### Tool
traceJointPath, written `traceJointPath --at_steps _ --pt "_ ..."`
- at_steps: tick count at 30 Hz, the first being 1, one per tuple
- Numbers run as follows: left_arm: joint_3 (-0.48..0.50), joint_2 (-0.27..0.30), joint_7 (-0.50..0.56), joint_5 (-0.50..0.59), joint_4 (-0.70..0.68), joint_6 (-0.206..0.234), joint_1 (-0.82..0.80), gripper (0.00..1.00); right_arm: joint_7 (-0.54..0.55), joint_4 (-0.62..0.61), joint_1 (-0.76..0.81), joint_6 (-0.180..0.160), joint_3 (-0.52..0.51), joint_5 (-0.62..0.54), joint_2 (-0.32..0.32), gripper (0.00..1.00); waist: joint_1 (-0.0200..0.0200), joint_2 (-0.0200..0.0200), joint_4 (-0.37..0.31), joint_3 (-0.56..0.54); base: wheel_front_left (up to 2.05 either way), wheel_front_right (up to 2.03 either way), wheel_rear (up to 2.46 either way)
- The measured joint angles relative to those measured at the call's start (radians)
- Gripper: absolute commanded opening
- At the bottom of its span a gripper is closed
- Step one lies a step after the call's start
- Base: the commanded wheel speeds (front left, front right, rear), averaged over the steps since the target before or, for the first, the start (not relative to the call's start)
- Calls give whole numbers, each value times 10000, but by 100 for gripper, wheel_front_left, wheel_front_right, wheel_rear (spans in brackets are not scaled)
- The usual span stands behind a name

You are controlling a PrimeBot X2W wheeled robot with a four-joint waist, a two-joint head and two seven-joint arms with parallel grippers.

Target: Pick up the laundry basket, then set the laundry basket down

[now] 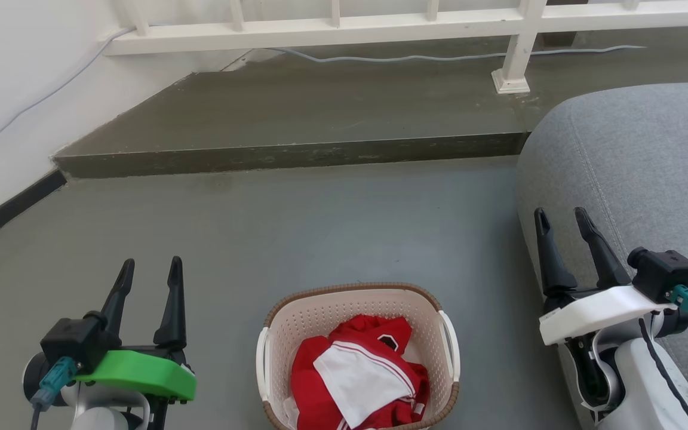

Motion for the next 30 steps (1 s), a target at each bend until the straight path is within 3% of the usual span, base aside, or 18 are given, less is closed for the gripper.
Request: traceJointPath --at_steps 30 --pt "203 -67 0 12 46 -12 -31 100 0 203 1 105 -349 -368 199 100 0 0 10 195 0 0 0"
